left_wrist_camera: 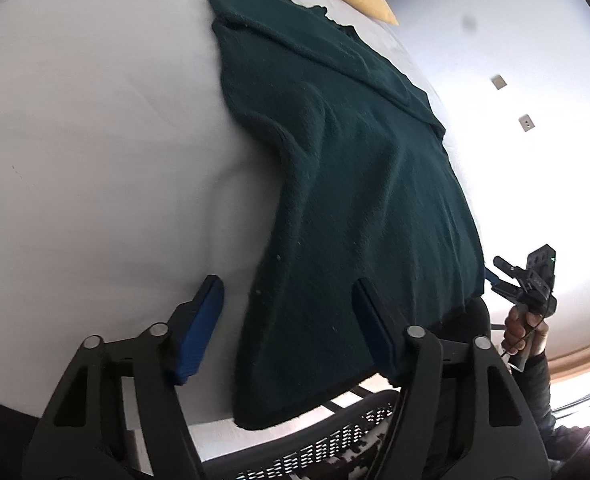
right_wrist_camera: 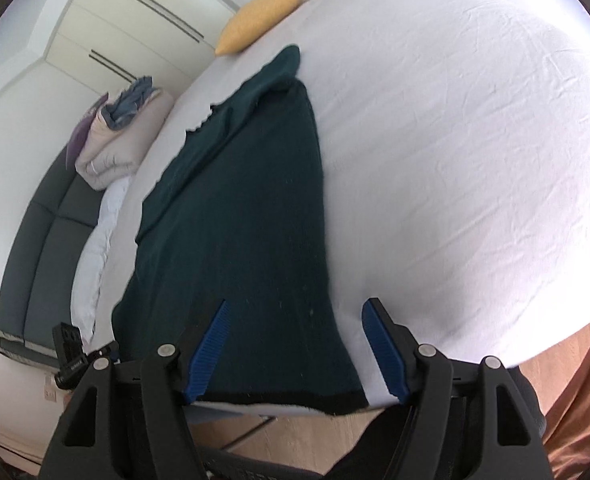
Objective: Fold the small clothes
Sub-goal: 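Grasp the sweater hem with both grippers, then lift the hem with both grippers and fold it toward the collar, then lay the hem over the collar and open both grippers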
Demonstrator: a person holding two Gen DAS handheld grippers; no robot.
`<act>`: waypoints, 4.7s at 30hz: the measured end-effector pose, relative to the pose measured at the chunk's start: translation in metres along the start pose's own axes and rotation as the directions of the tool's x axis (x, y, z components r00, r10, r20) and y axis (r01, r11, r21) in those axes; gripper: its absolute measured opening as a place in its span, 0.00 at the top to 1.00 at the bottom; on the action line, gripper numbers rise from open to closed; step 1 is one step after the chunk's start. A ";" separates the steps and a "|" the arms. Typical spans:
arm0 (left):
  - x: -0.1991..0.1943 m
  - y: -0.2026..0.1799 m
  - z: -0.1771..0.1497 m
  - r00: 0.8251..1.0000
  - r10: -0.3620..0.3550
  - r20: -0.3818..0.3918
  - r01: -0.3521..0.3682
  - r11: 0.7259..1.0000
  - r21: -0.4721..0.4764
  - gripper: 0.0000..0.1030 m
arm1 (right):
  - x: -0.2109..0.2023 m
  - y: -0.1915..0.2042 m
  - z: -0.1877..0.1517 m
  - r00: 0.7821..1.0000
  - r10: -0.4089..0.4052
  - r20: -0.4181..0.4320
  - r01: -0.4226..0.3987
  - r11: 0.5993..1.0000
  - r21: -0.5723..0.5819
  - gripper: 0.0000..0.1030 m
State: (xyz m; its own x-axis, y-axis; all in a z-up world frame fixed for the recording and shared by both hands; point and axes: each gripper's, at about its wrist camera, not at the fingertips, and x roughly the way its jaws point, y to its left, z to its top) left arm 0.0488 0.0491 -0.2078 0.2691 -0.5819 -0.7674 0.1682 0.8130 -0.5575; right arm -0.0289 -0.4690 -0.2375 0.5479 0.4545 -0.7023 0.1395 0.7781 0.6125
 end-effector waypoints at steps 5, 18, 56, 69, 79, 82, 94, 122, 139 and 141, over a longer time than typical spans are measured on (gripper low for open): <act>0.006 0.002 0.002 0.997 -0.070 -0.019 0.069 0.997 -0.036 0.38 | 0.005 -0.004 0.001 0.998 0.002 -0.068 -0.001 1.000 0.011 0.31; 0.018 -0.004 0.003 0.993 -0.101 -0.066 0.099 0.995 -0.028 0.67 | 0.005 -0.025 -0.003 0.986 0.072 -0.148 -0.060 0.995 0.085 0.38; 0.033 0.021 -0.040 0.924 -0.380 0.044 0.378 0.892 -0.248 0.91 | -0.022 -0.041 -0.005 0.981 0.195 -0.023 -0.189 0.969 0.160 0.90; 0.006 0.003 -0.023 0.852 -0.499 0.156 0.523 0.827 -0.208 0.91 | -0.042 -0.009 0.015 0.938 0.342 0.055 -0.345 0.934 0.095 0.90; -0.012 0.007 0.031 0.765 -0.577 0.284 0.635 0.749 -0.188 0.91 | -0.028 0.034 0.072 0.903 0.413 0.117 -0.422 0.904 0.070 0.90; -0.015 0.006 0.060 0.758 -0.577 0.305 0.640 0.748 -0.175 0.91 | -0.016 0.049 0.098 0.901 0.416 0.124 -0.426 0.902 0.066 0.90; 0.003 0.033 0.202 0.751 -0.525 0.401 0.635 0.740 -0.221 0.91 | 0.064 0.070 0.219 0.917 0.359 0.171 -0.386 0.908 0.165 0.90; 0.074 0.051 0.292 0.932 -0.105 0.347 0.170 0.972 -0.163 0.13 | 0.191 0.049 0.325 0.986 0.109 0.128 -0.134 0.968 0.210 0.51; 0.146 0.023 0.345 0.978 0.073 0.195 -0.069 0.997 -0.027 0.57 | 0.133 0.112 0.289 0.977 -0.058 0.205 0.094 0.981 -0.169 0.33; 0.152 0.027 0.348 0.980 0.073 0.183 -0.069 0.997 -0.031 0.69 | 0.132 0.114 0.283 0.978 -0.061 0.198 0.099 0.978 -0.185 0.34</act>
State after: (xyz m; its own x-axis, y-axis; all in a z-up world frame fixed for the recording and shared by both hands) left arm 0.4246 -0.0106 -0.2292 0.4494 -0.5070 -0.7355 0.1197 0.8501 -0.5129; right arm 0.2931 -0.4431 -0.1581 0.6911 0.3110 -0.6524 0.0377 0.8859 0.4623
